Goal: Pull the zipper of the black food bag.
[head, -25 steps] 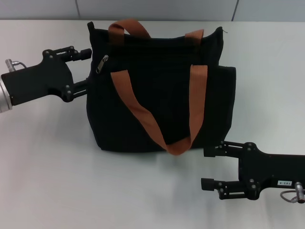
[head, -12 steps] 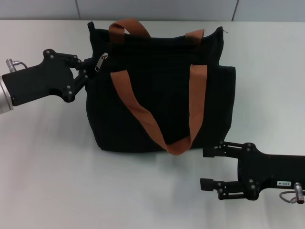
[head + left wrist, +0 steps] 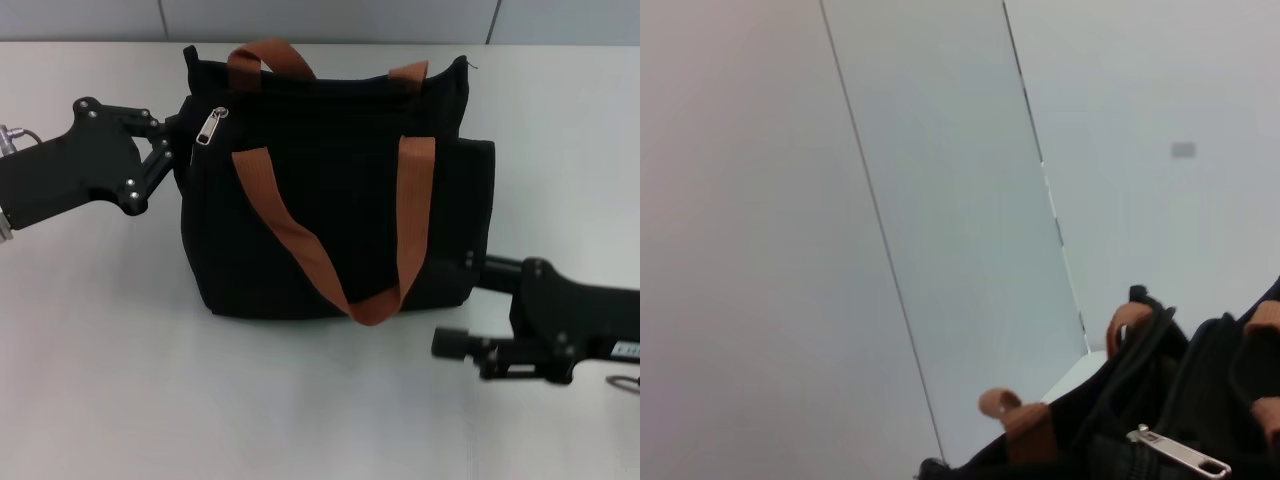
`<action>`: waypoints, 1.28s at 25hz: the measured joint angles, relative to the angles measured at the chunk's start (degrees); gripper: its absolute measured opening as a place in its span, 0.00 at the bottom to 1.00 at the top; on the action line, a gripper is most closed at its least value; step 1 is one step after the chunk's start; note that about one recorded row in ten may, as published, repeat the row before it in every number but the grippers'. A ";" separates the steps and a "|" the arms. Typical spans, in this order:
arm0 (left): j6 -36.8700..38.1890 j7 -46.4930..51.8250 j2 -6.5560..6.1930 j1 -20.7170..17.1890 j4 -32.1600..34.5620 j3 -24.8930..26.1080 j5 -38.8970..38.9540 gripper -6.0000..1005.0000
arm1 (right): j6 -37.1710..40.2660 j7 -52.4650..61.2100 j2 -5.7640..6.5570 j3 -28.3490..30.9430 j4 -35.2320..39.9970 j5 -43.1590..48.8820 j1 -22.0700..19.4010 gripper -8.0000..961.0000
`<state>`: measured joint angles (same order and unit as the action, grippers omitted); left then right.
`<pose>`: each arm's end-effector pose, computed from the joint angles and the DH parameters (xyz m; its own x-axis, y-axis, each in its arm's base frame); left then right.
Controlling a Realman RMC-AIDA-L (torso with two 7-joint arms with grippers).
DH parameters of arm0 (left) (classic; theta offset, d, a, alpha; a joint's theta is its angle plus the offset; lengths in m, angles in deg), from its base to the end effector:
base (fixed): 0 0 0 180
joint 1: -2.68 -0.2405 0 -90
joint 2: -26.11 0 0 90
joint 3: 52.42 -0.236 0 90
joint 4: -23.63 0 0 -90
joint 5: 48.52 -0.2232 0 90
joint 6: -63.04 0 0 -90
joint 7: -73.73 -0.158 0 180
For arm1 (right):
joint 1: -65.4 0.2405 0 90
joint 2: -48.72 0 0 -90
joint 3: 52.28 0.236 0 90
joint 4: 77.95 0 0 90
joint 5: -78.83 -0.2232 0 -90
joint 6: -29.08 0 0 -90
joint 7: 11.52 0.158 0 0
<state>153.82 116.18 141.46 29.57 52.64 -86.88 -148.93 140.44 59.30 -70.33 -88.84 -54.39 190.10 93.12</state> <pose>-0.2705 0.3330 0.0326 0.8330 -0.1765 0.5243 0.1654 -0.8249 -0.5406 0.2315 0.2577 -0.0175 0.5989 -0.3824 -0.7037 -0.3263 -0.9189 0.2217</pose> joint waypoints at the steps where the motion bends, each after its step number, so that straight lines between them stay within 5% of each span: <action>1: 0.17 -0.22 0.18 -0.16 0.13 0.01 0.13 0.03 | 0.82 2.80 0.04 -0.01 0.33 -1.30 0.70 0.84; 12: 0.41 -2.02 2.16 -1.14 1.42 0.92 1.52 0.03 | 0.80 32.34 0.30 -0.67 8.18 -9.03 11.33 0.84; 19: 0.52 -2.44 2.49 -1.78 1.42 1.27 2.06 0.03 | -11.95 50.28 2.79 -9.95 9.96 -8.10 22.74 0.84; 22: 0.54 -2.45 2.51 -1.87 1.40 1.26 2.07 0.03 | -17.58 55.50 3.01 -13.00 11.42 -3.64 26.95 0.84; 32: 0.66 -2.44 2.51 -1.84 1.40 1.23 2.07 0.03 | -22.15 58.60 2.25 -15.09 11.21 1.65 31.74 0.84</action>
<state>154.48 113.74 143.97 27.73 54.04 -85.65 -146.86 118.29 117.90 -68.08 -103.93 -43.18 191.75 124.85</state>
